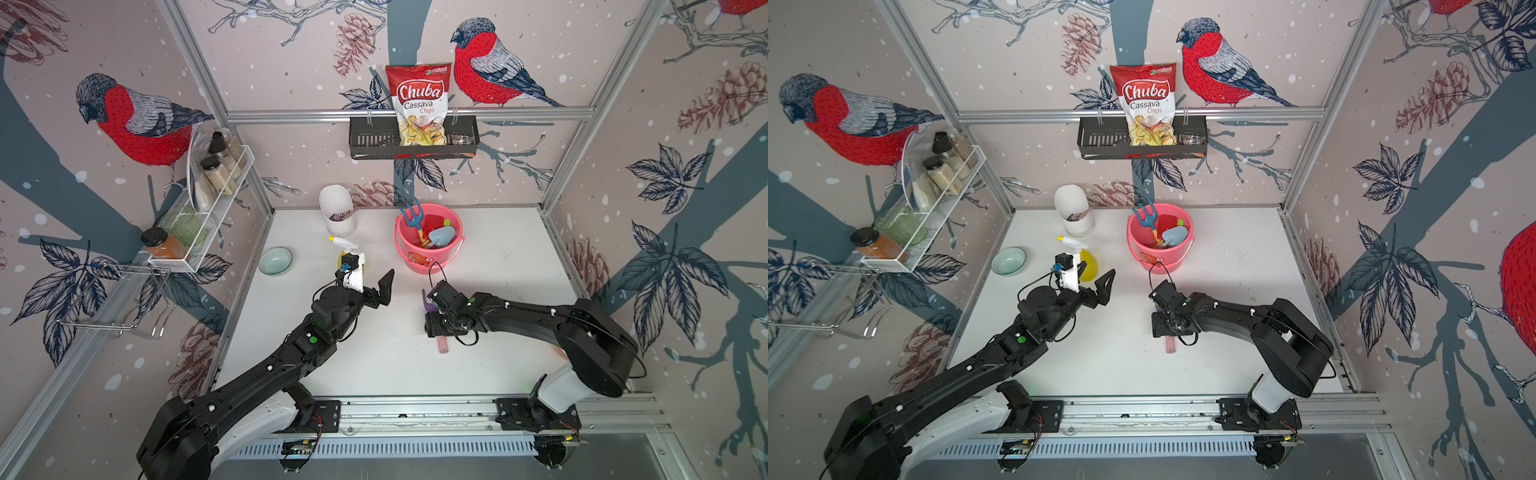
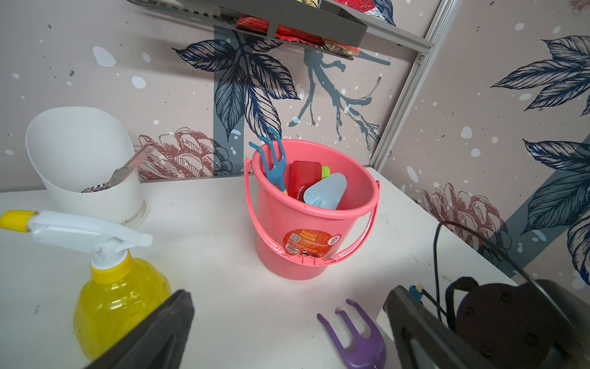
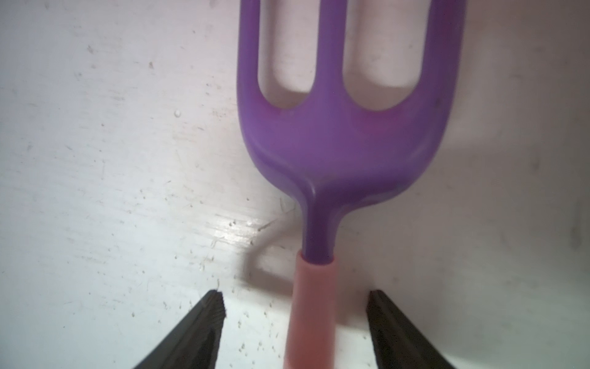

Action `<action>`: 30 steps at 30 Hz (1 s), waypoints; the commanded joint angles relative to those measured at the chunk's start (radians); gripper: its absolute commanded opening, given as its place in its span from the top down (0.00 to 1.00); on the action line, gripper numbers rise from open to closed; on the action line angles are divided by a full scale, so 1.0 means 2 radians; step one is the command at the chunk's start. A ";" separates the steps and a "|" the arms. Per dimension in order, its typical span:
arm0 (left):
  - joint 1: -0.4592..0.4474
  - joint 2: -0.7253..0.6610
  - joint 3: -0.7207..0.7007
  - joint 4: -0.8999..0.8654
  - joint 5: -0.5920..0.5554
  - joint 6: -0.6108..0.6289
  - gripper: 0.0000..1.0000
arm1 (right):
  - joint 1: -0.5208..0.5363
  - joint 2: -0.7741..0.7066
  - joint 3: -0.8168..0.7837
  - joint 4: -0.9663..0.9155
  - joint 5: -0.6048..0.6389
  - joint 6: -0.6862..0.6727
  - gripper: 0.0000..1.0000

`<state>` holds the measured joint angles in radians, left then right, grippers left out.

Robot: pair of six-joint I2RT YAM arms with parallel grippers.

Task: Organize the gardening tools
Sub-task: Pick up the gardening tool from the center of the board.

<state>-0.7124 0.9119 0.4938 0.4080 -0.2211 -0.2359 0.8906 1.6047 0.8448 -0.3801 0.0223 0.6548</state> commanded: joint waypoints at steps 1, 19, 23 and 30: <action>-0.001 -0.003 0.000 -0.017 -0.013 0.003 0.01 | 0.005 0.015 0.008 -0.031 0.017 -0.003 0.40; -0.001 0.010 0.001 -0.022 -0.007 -0.005 0.01 | 0.016 -0.003 0.020 -0.050 0.042 -0.002 1.00; -0.001 0.011 -0.001 -0.023 -0.007 -0.009 0.01 | 0.039 -0.027 0.042 -0.060 0.026 -0.033 1.00; -0.001 0.014 0.004 -0.023 -0.008 -0.009 0.01 | 0.058 -0.100 0.077 -0.073 0.061 -0.044 1.00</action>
<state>-0.7128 0.9382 0.4923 0.3553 -0.2375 -0.2474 1.0016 1.4487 0.9768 -0.5068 0.0917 0.5911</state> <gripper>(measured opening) 0.986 0.153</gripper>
